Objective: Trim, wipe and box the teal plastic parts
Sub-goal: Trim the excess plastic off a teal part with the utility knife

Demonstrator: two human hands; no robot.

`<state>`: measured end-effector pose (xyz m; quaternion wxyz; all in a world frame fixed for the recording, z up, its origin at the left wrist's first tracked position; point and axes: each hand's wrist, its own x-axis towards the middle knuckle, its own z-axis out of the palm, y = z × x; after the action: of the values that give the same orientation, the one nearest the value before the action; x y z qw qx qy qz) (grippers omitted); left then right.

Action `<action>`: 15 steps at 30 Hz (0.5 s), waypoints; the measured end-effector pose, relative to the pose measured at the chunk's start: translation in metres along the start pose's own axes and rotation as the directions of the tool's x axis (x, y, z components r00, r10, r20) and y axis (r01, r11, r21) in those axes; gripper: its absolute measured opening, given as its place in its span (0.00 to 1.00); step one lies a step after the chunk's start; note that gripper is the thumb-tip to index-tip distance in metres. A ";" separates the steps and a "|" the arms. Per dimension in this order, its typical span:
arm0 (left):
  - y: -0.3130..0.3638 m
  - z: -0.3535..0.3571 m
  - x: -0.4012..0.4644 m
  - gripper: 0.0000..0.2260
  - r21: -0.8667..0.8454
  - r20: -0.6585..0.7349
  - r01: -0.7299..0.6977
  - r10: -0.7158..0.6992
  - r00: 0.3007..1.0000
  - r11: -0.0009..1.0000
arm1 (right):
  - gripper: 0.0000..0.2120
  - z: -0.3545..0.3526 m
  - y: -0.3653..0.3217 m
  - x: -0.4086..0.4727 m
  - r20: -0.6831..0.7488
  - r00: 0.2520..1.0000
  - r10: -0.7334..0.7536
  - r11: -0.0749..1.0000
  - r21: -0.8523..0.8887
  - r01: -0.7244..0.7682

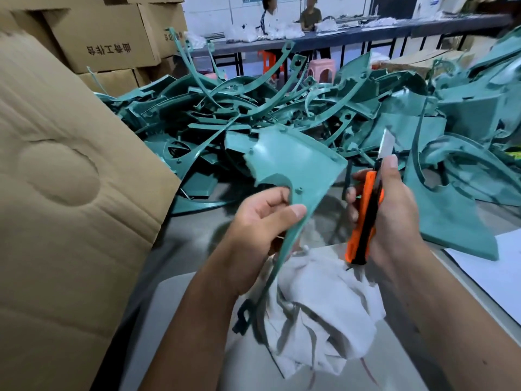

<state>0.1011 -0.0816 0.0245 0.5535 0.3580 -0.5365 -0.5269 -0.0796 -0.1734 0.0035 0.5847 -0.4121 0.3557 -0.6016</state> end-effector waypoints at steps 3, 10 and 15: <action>0.003 -0.001 0.002 0.08 0.029 -0.158 -0.055 0.059 0.986 0.998 | 0.24 0.000 -0.001 -0.006 0.113 0.964 -0.241 0.910 -0.320 0.265; 0.004 0.004 0.005 0.13 0.072 -0.282 -0.013 0.032 0.959 0.997 | 0.19 0.012 0.004 -0.026 0.612 0.700 -0.367 0.520 -0.489 0.700; 0.006 0.007 0.004 0.12 -0.182 -0.111 -0.041 0.021 0.994 0.982 | 0.20 0.012 0.008 -0.026 0.619 0.668 -0.413 0.441 -0.506 0.741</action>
<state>0.0948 -0.0828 0.0318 0.6207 0.3253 -0.4601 -0.5452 -0.0658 -0.1470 -0.0005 0.1811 -0.8200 0.2649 -0.4740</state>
